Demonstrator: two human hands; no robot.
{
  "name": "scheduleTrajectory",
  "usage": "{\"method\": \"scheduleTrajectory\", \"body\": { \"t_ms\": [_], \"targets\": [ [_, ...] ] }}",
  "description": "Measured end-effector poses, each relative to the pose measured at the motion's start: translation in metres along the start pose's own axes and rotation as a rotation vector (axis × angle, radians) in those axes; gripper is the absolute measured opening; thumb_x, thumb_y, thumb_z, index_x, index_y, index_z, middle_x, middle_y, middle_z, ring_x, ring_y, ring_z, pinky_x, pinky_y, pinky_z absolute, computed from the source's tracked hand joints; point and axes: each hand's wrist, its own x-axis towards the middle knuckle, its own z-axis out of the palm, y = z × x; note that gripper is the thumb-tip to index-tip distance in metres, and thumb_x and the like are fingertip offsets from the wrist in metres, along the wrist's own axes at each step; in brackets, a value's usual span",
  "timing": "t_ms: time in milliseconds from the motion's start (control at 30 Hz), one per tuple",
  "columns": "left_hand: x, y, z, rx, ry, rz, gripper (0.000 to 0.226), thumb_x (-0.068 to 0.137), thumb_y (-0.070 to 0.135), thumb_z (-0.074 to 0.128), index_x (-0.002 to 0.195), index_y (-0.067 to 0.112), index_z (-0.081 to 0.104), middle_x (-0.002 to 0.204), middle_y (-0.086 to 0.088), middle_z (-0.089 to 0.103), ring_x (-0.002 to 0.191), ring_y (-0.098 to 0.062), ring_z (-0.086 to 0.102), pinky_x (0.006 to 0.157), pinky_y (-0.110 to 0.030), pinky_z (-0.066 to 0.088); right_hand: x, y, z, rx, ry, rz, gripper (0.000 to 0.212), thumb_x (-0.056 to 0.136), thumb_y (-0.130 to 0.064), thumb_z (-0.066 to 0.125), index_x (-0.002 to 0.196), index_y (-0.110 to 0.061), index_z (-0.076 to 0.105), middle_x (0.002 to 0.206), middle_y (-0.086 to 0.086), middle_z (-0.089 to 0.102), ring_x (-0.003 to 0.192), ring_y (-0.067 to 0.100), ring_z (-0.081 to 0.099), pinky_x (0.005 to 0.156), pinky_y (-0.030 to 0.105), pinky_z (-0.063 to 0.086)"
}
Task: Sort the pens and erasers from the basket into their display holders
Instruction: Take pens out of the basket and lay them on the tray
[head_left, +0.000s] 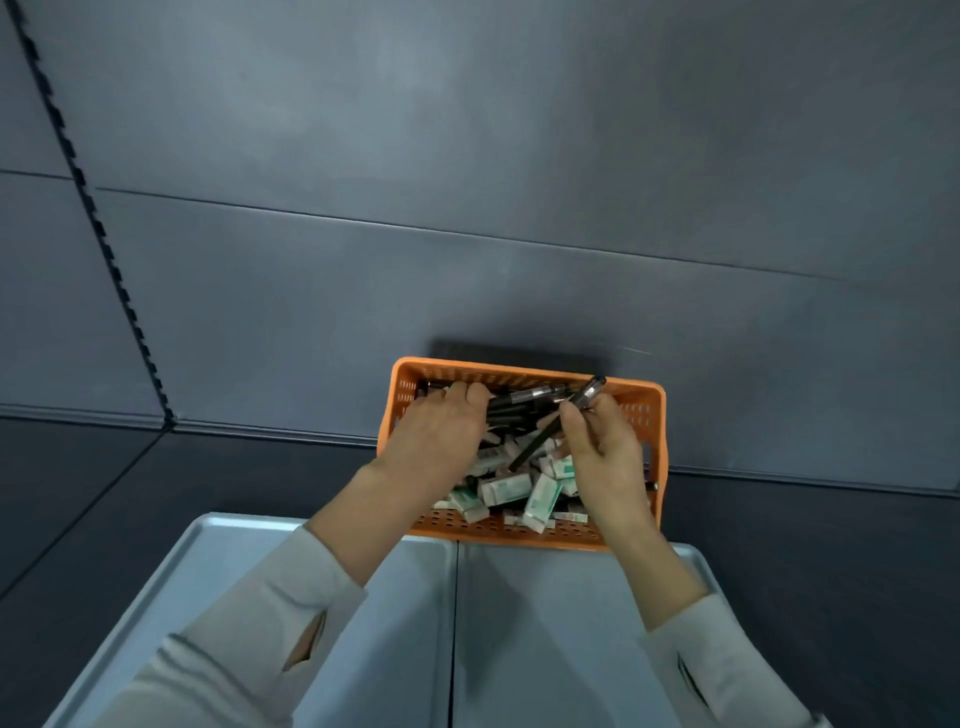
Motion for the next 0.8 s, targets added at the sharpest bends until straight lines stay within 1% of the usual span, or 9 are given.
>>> {"method": "scheduleTrajectory", "body": {
  "t_ms": [100, 200, 333, 467, 567, 633, 700, 733, 800],
  "targets": [
    [-0.013, -0.009, -0.011, -0.127, 0.023, -0.017, 0.019, 0.098, 0.011, 0.049, 0.116, 0.013, 0.044, 0.111, -0.007, 0.058, 0.091, -0.023, 0.058, 0.073, -0.031, 0.043, -0.017, -0.006, 0.006, 0.038, 0.038, 0.016, 0.012, 0.103, -0.032, 0.046, 0.097, -0.027, 0.055, 0.09, 0.002, 0.065, 0.085, 0.017, 0.063, 0.077, 0.035, 0.053],
    [-0.029, -0.007, -0.02, -0.35, -0.008, -0.096, 0.015, 0.102, 0.022, 0.045, 0.115, 0.014, 0.042, 0.092, 0.0, 0.052, 0.071, -0.015, 0.048, 0.059, -0.028, 0.033, -0.027, -0.02, 0.018, 0.112, 0.025, 0.241, 0.016, 0.101, -0.045, 0.044, 0.094, -0.033, 0.053, 0.084, -0.011, 0.061, 0.08, 0.009, 0.059, 0.074, 0.036, 0.05],
    [-0.052, 0.004, -0.018, -0.609, -0.031, -0.157, 0.014, 0.103, 0.028, 0.04, 0.112, 0.017, 0.041, 0.089, 0.0, 0.053, 0.076, -0.017, 0.052, 0.061, -0.031, 0.036, -0.029, -0.045, 0.032, 0.43, -0.049, 0.567, 0.034, 0.09, -0.054, 0.058, 0.096, -0.02, 0.056, 0.069, -0.008, 0.057, 0.048, 0.002, 0.041, 0.044, 0.017, 0.03],
    [-0.075, 0.002, -0.013, -0.748, -0.063, -0.173, 0.029, 0.101, 0.028, 0.048, 0.125, 0.014, 0.044, 0.107, -0.001, 0.062, 0.097, -0.02, 0.06, 0.082, -0.036, 0.05, -0.032, -0.053, 0.035, 0.526, -0.12, 0.552, 0.025, 0.09, -0.037, 0.068, 0.093, -0.015, 0.057, 0.067, 0.004, 0.045, 0.044, 0.005, 0.025, 0.038, 0.017, 0.022],
    [-0.095, -0.001, -0.012, -0.812, -0.1, -0.161, 0.03, 0.1, 0.029, 0.049, 0.126, 0.016, 0.043, 0.085, 0.01, 0.056, 0.077, -0.005, 0.056, 0.067, -0.02, 0.044, -0.043, -0.055, 0.041, 0.501, -0.187, 0.502, 0.019, 0.093, -0.03, 0.065, 0.086, -0.014, 0.057, 0.058, -0.001, 0.031, 0.041, 0.006, 0.023, 0.036, 0.017, 0.022],
    [-0.108, -0.002, -0.012, -0.873, -0.108, -0.192, 0.032, 0.1, 0.033, 0.046, 0.128, 0.017, 0.044, 0.076, 0.011, 0.052, 0.065, -0.004, 0.051, 0.061, -0.021, 0.042, -0.054, -0.063, 0.051, 0.465, -0.194, 0.485, 0.017, 0.097, -0.027, 0.059, 0.086, -0.013, 0.057, 0.054, -0.003, 0.045, 0.036, 0.005, 0.037, 0.035, 0.016, 0.031],
    [-0.124, -0.006, -0.014, -0.994, -0.105, -0.266, 0.03, 0.099, 0.036, 0.046, 0.124, 0.018, 0.047, 0.077, 0.003, 0.057, 0.061, -0.009, 0.052, 0.063, -0.028, 0.046, -0.065, -0.07, 0.064, 0.464, -0.2, 0.499, 0.014, 0.1, -0.026, 0.054, 0.091, -0.016, 0.058, 0.065, -0.001, 0.066, 0.048, 0.007, 0.061, 0.042, 0.021, 0.047],
    [-0.132, -0.009, -0.015, -1.035, -0.105, -0.305, 0.025, 0.099, 0.037, 0.046, 0.118, 0.02, 0.049, 0.079, 0.001, 0.058, 0.06, -0.009, 0.051, 0.062, -0.029, 0.046, -0.071, -0.073, 0.071, 0.442, -0.209, 0.499, 0.014, 0.1, -0.027, 0.052, 0.091, -0.017, 0.057, 0.068, -0.001, 0.069, 0.053, 0.008, 0.064, 0.046, 0.023, 0.049],
    [-0.15, -0.017, -0.015, -1.056, -0.103, -0.377, 0.016, 0.099, 0.038, 0.047, 0.101, 0.022, 0.049, 0.076, 0.003, 0.057, 0.056, -0.007, 0.047, 0.059, -0.027, 0.044, -0.08, -0.073, 0.084, 0.362, -0.228, 0.472, 0.02, 0.101, -0.03, 0.051, 0.085, -0.018, 0.053, 0.063, 0.002, 0.056, 0.047, 0.01, 0.051, 0.046, 0.022, 0.037]
  ]
}}
